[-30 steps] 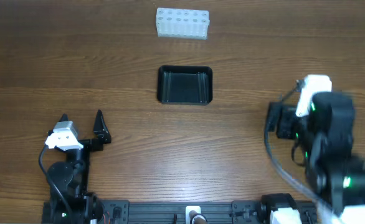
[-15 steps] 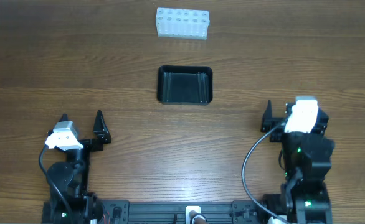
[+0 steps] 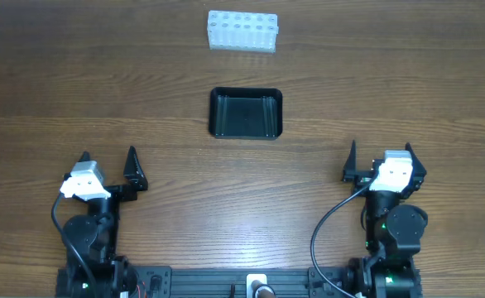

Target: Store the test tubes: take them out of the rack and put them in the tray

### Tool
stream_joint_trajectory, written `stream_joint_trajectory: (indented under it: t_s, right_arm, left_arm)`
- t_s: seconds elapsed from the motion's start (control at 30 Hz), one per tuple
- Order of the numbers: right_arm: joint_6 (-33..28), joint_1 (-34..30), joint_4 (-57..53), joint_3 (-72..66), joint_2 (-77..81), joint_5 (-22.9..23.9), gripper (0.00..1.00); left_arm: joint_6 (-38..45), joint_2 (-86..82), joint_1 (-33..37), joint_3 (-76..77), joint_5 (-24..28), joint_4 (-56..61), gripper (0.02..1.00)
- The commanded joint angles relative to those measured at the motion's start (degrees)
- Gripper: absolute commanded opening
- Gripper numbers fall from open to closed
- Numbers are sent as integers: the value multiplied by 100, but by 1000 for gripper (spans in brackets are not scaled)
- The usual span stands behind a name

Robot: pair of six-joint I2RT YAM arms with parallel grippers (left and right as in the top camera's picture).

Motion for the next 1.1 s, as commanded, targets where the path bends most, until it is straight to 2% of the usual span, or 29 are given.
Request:
stream_joint_trajectory:
  t_s: [0.03,0.1,0.27,0.33,0.87,1.1]
  right_arm:
    - [-44,-37,527,-459,-197,50,991]
    - [-44,-37,719,-734,-396,50,993]
    - [-39,-37,-494,-756,-1161,44,993]
    - [-42,-31,-267,-758,-1222,17,991]
    - [-39,83,-448,-758,-1222,-13,993]
    - [63,83,-468,-758,-1222,-332,991]
  left_arm:
    - [85,-28,26,-26,76,-20,998]
    - [85,-28,26,-26,76,-20,998]
    - [85,-28,26,-24,76,-20,998]
    - [85,-28,26,-26,76,-20,998]
    - [85,-28,26,-26,76,-20,998]
    - [85,-28,26,-26,76,-20,996]
